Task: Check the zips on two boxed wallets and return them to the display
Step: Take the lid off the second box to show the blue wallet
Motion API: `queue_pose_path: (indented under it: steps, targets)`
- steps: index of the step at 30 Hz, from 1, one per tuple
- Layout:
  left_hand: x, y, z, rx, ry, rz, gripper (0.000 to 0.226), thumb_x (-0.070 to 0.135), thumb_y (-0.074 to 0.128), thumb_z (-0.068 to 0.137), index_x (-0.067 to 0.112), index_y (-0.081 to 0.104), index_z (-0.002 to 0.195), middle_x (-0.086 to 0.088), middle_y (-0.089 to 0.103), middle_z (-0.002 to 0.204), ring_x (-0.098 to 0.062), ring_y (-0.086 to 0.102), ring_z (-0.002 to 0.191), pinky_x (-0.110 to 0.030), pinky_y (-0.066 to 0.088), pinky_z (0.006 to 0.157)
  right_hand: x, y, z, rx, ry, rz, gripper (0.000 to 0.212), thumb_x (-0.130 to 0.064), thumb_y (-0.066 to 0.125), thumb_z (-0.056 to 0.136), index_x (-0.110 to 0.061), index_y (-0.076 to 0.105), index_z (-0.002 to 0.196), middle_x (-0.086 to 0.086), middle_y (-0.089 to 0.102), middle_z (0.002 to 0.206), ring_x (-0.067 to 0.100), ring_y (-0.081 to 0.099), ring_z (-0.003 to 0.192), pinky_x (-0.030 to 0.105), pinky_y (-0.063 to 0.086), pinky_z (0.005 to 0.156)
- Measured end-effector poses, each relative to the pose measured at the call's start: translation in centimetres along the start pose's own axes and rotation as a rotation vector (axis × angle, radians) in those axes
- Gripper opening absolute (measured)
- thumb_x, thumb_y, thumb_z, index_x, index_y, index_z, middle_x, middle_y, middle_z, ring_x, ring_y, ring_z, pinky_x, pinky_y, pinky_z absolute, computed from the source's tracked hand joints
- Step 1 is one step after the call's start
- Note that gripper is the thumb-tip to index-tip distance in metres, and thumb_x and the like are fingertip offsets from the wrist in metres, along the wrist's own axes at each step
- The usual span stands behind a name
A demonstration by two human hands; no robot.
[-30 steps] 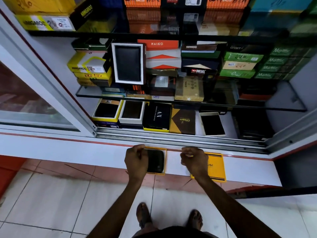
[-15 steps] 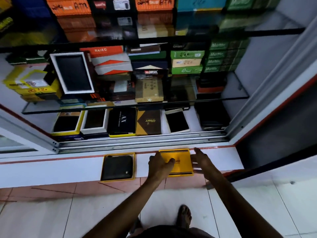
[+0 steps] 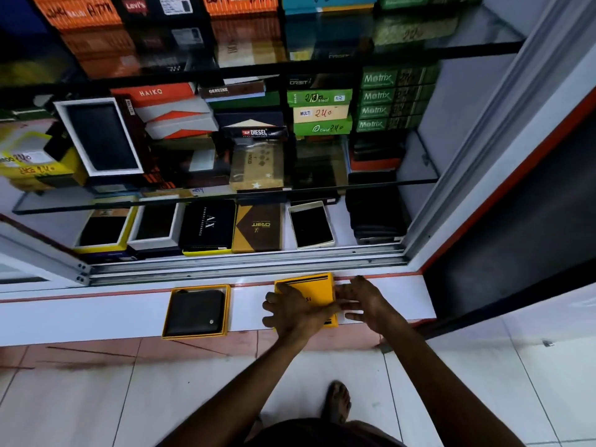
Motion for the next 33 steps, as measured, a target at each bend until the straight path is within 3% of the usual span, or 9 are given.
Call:
queue_pose_path:
  steps: [4,8,13,17,21,24,27,30,33]
  targets:
    - [-1.3,-1.1,1.1,-0.12,-0.004,-0.247,0.103,0.078,0.073,0.037,0.022,0.051,0.121,-0.006,0.057,0.124,-0.03,0.053,0.117,-0.04,0.045,0.093,0.5,-0.4,0.4,0.036,-0.052,-0.136,0.032,-0.027,0.047,0.096,-0.007,0.068,0.11,0.016,0.069,0.106,0.028,0.064,0.09,0.033,0.053,0.076]
    - [-4.5,-3.9,1.8,-0.244,0.056,-0.75,0.041,0.052,0.071,0.061,0.025,0.069,0.091,-0.003,0.072,0.095,-0.021,0.066,0.088,-0.045,0.056,0.082,1.1,0.0,0.8,0.212,-0.246,-0.351,0.01,-0.015,0.073,0.081,-0.011,0.075,0.09,0.015,0.076,0.09,0.029,0.074,0.081,0.04,0.061,0.084]
    - [-10.0,-6.2,3.2,0.077,-0.056,-1.118,0.019,0.034,0.061,0.076,0.019,0.064,0.087,-0.011,0.065,0.099,-0.036,0.059,0.103,-0.051,0.05,0.08,0.9,-0.1,-0.1,0.32,-0.348,-0.411,0.012,0.0,0.075,0.078,0.003,0.076,0.089,0.016,0.074,0.079,0.022,0.07,0.059,0.03,0.062,0.066]
    - [-12.3,-6.2,3.7,0.172,-0.08,-1.008,0.013,0.013,0.059,0.091,0.022,0.068,0.091,0.004,0.07,0.091,-0.03,0.06,0.104,-0.056,0.047,0.098,1.1,-0.5,-0.8,0.35,-0.378,-0.446,0.011,-0.004,0.078,0.076,0.002,0.077,0.085,0.011,0.074,0.074,0.0,0.066,0.045,0.011,0.056,0.054]
    - [-11.3,-4.8,3.8,0.114,-0.054,-0.853,0.018,0.006,0.058,0.09,0.009,0.069,0.104,-0.014,0.069,0.106,-0.031,0.063,0.107,-0.043,0.05,0.095,0.9,1.7,-1.7,0.328,-0.347,-0.384,0.009,0.001,0.076,0.077,0.003,0.077,0.086,0.014,0.074,0.075,0.001,0.065,0.041,0.01,0.052,0.045]
    - [-9.8,-3.8,3.9,0.014,-0.039,-0.745,0.017,0.009,0.057,0.089,0.009,0.072,0.096,-0.014,0.072,0.098,-0.034,0.067,0.096,-0.048,0.056,0.088,0.6,3.5,-2.1,0.334,-0.336,-0.333,0.011,0.003,0.076,0.076,0.004,0.077,0.087,0.023,0.076,0.083,0.023,0.072,0.054,0.029,0.062,0.056]
    - [-9.1,-3.6,3.9,-0.157,-0.039,-0.657,0.022,0.018,0.051,0.086,0.017,0.067,0.071,-0.006,0.067,0.076,-0.032,0.066,0.082,-0.047,0.059,0.08,0.2,4.9,-2.3,0.38,-0.36,-0.299,0.008,0.001,0.08,0.073,-0.005,0.075,0.074,0.024,0.076,0.08,0.038,0.074,0.065,0.047,0.064,0.068]
    - [-9.0,-3.8,4.3,-0.16,-0.017,-0.569,0.037,0.018,0.048,0.089,0.016,0.05,0.052,-0.004,0.05,0.057,-0.031,0.052,0.071,-0.037,0.043,0.071,0.3,6.2,-2.5,0.469,-0.452,-0.463,0.014,-0.004,0.082,0.07,-0.013,0.073,0.068,0.012,0.077,0.074,0.026,0.073,0.063,0.04,0.063,0.069]
    - [-9.2,-4.5,4.7,-0.197,0.009,-0.535,0.035,0.022,0.048,0.088,0.011,0.049,0.055,-0.005,0.048,0.055,-0.029,0.051,0.068,-0.039,0.045,0.071,0.9,7.0,-2.3,0.49,-0.493,-0.562,0.009,-0.005,0.076,0.077,-0.012,0.077,0.073,0.005,0.078,0.08,0.016,0.07,0.071,0.029,0.059,0.078]
Point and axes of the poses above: each hand's wrist, its own z-axis towards the middle knuckle, its own y-axis out of the palm, x = y × z, the point moved 1 cm from there along z, towards the middle knuckle
